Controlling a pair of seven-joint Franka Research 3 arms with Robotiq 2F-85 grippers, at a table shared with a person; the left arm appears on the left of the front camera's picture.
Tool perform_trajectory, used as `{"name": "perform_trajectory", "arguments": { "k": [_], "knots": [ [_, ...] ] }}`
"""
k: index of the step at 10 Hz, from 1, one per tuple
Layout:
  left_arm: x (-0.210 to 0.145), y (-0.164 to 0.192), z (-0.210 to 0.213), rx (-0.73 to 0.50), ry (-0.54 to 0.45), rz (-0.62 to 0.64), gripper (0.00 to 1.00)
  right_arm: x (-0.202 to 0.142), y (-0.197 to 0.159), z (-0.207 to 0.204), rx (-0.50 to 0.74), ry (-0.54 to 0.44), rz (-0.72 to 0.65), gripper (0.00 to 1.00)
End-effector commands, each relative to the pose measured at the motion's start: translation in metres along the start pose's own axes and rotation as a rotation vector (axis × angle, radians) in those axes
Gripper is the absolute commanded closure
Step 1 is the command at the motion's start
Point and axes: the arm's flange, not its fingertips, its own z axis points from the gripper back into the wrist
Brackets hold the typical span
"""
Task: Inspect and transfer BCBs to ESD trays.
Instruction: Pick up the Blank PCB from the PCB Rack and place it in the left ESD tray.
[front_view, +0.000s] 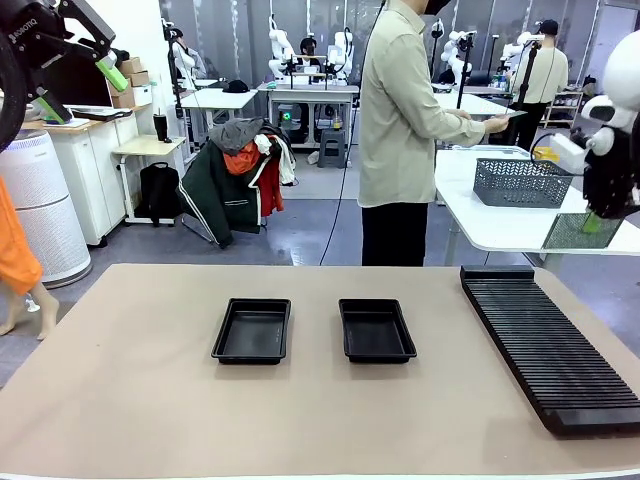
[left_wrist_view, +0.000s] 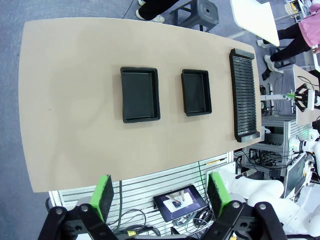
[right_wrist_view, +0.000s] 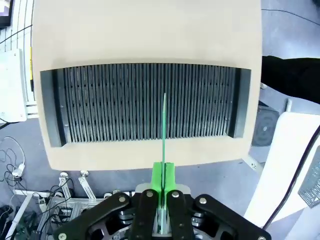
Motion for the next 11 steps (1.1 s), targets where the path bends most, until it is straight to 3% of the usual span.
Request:
{"name": "perform_trajectory", "arguments": {
  "k": [1, 6, 11],
  "knots": [
    [-0.001, 0.001, 0.000, -0.009, 0.000, -0.001, 0.00, -0.002, 0.002, 0.019, 0.010, 0.023, 0.002, 1.00],
    [-0.001, 0.001, 0.000, -0.009, 0.000, -0.001, 0.00, -0.018, 0.009, 0.038, -0.028, -0.007, -0.011, 1.00],
    [-0.001, 0.001, 0.000, -0.009, 0.000, -0.001, 0.00, -0.012, 0.006, 0.038, -0.028, -0.006, -0.017, 1.00]
  ]
}}
